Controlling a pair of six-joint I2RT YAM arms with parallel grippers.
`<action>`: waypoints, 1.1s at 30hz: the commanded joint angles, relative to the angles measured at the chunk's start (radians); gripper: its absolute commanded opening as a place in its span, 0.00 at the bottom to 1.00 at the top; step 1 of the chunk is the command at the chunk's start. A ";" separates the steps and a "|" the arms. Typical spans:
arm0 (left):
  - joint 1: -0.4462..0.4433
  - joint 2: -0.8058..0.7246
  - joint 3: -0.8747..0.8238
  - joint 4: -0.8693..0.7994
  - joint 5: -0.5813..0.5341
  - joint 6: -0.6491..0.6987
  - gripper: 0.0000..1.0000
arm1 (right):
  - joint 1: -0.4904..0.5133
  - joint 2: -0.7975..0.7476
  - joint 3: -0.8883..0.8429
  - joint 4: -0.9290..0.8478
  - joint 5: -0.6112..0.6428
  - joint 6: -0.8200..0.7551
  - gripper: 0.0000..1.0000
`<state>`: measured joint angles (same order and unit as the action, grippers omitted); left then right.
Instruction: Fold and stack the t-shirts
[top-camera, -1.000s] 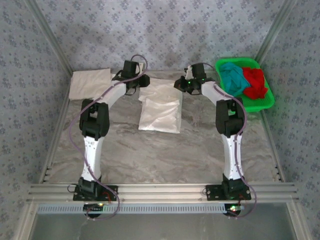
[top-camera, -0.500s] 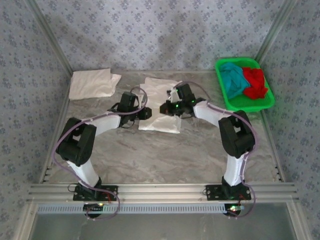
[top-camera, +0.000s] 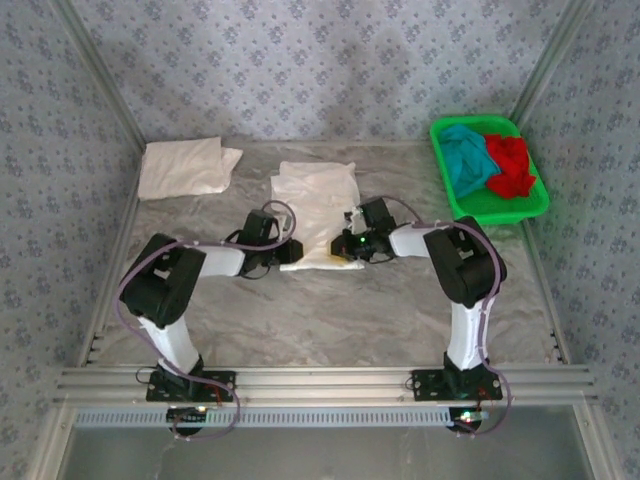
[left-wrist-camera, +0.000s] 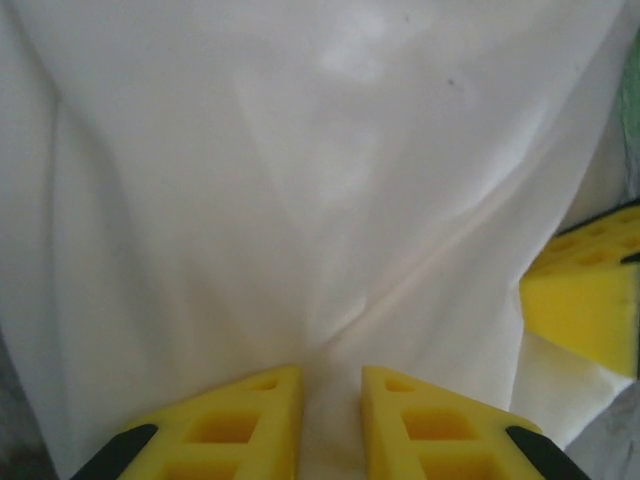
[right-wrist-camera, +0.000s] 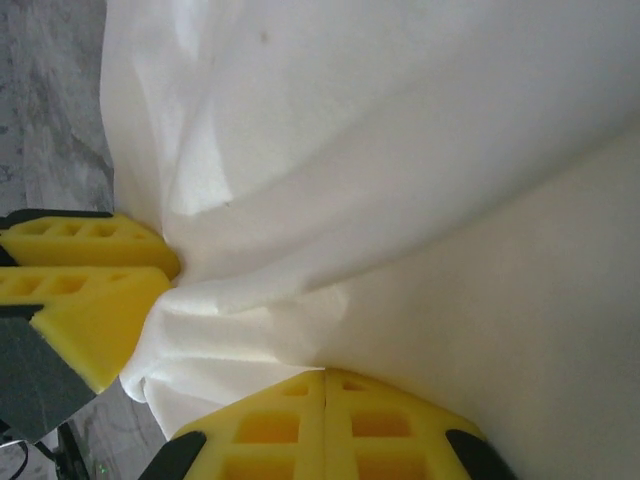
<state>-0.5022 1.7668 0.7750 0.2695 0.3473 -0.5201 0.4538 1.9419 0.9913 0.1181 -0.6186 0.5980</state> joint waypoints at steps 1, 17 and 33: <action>-0.047 -0.032 -0.069 -0.115 -0.036 -0.058 0.22 | -0.013 -0.030 -0.090 -0.092 0.046 0.006 0.00; -0.020 -0.497 -0.178 -0.443 -0.046 -0.203 0.57 | -0.114 -0.420 -0.229 -0.339 -0.020 0.074 0.39; 0.011 -0.312 -0.181 -0.237 0.152 -0.241 0.51 | -0.173 -0.365 -0.301 -0.248 -0.065 0.081 0.47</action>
<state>-0.4843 1.4281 0.5507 -0.0559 0.4465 -0.7544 0.2886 1.5768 0.7044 -0.1429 -0.6682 0.6708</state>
